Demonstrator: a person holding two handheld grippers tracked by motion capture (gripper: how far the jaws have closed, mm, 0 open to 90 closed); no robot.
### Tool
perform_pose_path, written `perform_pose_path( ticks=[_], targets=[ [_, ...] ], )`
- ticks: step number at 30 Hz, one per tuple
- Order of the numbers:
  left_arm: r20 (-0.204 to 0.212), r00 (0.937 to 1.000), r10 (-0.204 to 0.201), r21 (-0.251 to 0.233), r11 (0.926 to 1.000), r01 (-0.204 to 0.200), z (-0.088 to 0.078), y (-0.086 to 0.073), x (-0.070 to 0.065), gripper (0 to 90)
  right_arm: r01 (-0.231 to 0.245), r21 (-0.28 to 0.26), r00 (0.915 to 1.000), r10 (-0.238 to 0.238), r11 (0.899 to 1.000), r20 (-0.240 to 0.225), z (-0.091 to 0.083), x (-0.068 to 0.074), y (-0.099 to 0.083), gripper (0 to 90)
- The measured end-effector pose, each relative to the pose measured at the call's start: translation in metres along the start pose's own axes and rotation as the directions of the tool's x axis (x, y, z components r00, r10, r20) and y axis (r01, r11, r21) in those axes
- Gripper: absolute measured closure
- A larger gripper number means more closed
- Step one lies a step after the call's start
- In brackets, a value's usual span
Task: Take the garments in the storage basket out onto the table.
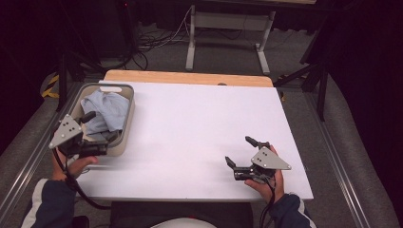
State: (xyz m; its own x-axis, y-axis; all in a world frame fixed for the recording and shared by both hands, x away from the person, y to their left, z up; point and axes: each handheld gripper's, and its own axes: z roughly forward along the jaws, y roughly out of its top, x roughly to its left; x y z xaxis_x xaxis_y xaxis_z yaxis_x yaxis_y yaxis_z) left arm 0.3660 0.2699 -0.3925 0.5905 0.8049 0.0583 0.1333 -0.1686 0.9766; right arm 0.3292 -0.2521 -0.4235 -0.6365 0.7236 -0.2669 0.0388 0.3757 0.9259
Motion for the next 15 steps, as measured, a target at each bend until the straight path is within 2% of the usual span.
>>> perform_pose_path(
  ticks=[2,4,6,8,9,12,13,15],
  targets=[
    [-0.008,1.0000,-0.003,0.029,0.9996,0.004,0.003,0.005,0.010,3.8,-0.001,0.001,1.0000,0.001,1.000,-0.001,0.000,0.000,0.000,6.7],
    [-0.030,0.9993,-0.021,0.067,0.9974,0.023,0.009,0.010,0.023,3.6,0.003,0.004,1.0000,-0.003,1.000,-0.002,0.000,0.000,0.000,6.7],
    [-0.046,0.9974,-0.054,0.115,0.9916,0.059,0.015,0.014,0.037,3.6,0.005,0.005,1.0000,-0.005,1.000,-0.005,-0.001,0.001,-0.001,6.7],
    [-0.064,0.9946,-0.081,0.141,0.9859,0.090,0.020,0.016,0.048,3.6,0.003,0.006,1.0000,-0.003,1.000,-0.002,0.000,0.000,-0.001,6.8],
    [-0.068,0.9922,-0.104,0.168,0.9792,0.114,0.024,0.017,0.057,3.6,-0.003,0.009,1.0000,0.003,1.000,-0.005,0.000,0.000,-0.002,6.9],
    [-0.099,0.9869,-0.127,0.225,0.9631,0.147,0.035,0.017,0.073,3.1,0.000,0.020,0.9999,0.000,1.000,-0.011,0.002,0.000,-0.003,6.8],
    [-0.110,0.9852,-0.131,0.248,0.9562,0.155,0.040,0.017,0.078,3.2,0.000,0.020,0.9999,0.000,1.000,-0.012,0.002,0.000,-0.003,6.9],
    [-0.098,0.9833,-0.153,0.296,0.9389,0.176,0.049,0.016,0.085,3.1,0.003,0.023,0.9999,-0.003,1.000,-0.013,0.003,0.000,-0.003,6.8]
  ],
)
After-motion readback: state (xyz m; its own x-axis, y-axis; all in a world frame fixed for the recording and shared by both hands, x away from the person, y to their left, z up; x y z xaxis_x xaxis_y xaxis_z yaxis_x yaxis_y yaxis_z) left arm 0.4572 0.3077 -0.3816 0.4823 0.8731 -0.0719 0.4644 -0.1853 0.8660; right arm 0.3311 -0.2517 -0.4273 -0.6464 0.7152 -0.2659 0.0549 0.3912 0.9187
